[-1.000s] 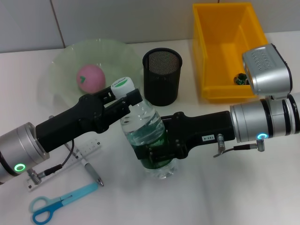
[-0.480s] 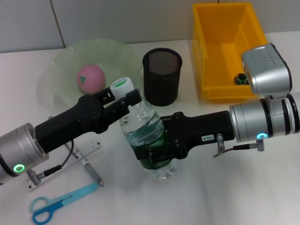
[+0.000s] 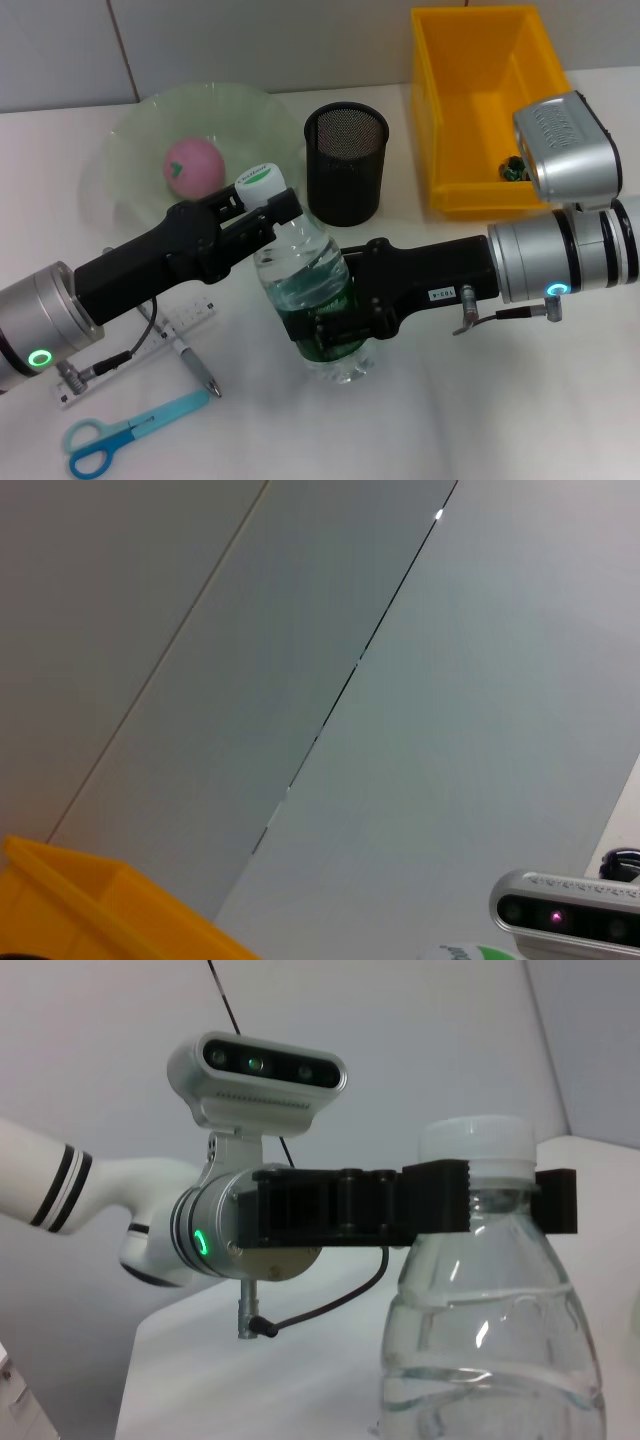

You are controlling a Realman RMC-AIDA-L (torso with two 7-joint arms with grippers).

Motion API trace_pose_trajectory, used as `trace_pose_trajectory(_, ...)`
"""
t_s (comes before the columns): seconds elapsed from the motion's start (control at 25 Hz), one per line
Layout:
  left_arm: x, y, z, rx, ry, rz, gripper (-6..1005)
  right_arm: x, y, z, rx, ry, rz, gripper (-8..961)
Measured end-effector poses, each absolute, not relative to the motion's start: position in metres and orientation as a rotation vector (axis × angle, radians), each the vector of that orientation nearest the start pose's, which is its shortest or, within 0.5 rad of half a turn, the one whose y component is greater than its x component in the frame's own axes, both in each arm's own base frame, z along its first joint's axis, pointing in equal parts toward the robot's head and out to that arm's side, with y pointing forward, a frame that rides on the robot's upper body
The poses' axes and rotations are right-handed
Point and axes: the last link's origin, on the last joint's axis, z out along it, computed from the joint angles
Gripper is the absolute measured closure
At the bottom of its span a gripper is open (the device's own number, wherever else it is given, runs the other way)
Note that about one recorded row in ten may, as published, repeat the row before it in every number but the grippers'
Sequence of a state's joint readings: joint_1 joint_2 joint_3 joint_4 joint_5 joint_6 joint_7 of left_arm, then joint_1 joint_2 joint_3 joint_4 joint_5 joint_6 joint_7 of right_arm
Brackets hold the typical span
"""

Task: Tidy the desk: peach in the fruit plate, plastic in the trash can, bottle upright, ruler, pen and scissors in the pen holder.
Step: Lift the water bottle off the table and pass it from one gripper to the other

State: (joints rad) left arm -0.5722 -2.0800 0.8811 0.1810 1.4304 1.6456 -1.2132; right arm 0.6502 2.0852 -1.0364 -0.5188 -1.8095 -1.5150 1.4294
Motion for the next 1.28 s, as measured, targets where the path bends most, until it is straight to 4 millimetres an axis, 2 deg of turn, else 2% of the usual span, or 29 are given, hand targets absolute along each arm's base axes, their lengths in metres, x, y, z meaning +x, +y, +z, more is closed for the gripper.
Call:
trace_pose_trajectory(0.36,-0.2272,0.3041,-0.0427,-2.505,-0.841,-1.413,554,0.2043,0.3314,-0.0545,-2.983,0.589,0.772,212)
trace_pose_trajectory(1.04,-0.2280,0.3039,-0.0418,-2.498,-0.843,-1.416,555,0.2074,0.3309,-0.0540,-2.972,0.576,0.764,134)
trace_pose_trajectory(1.28,-0.2277,0.3043,-0.0411,-2.497,-0.840,-1.418,554,0.2097,0.3300,-0.0541,-2.974,0.580,0.752,134)
